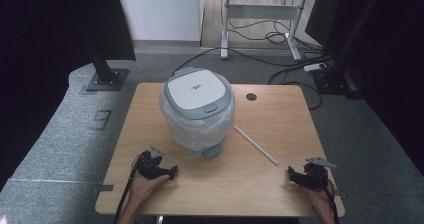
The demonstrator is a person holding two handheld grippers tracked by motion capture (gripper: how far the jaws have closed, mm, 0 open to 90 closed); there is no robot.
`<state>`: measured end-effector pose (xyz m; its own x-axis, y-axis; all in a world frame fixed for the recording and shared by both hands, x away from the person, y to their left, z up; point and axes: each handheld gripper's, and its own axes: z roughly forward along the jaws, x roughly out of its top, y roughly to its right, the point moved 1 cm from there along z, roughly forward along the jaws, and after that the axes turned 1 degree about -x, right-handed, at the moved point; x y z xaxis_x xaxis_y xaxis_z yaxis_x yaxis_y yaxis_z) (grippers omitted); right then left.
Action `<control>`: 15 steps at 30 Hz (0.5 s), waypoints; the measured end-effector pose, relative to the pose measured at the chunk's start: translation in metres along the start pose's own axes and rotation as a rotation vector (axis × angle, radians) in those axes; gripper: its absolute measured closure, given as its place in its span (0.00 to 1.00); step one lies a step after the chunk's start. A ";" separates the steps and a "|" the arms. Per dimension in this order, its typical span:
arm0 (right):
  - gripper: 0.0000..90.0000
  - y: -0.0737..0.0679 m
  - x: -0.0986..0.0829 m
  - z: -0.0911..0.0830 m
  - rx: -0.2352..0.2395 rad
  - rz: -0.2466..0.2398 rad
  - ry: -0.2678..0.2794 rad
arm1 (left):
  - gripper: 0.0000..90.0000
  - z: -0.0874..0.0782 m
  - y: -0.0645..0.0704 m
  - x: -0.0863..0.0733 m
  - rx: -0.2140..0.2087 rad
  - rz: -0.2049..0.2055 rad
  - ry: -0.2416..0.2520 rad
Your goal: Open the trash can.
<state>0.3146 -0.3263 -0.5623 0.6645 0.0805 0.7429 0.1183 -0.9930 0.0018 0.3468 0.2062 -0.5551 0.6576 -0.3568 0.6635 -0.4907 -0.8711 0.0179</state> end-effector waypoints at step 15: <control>0.18 0.000 0.002 0.002 -0.003 0.000 -0.001 | 0.21 -0.007 -0.008 -0.003 0.056 -0.051 0.034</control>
<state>0.3171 -0.3262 -0.5623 0.6650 0.0804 0.7425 0.1161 -0.9932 0.0036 0.3451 0.2163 -0.5522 0.6605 -0.3009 0.6879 -0.4237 -0.9057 0.0107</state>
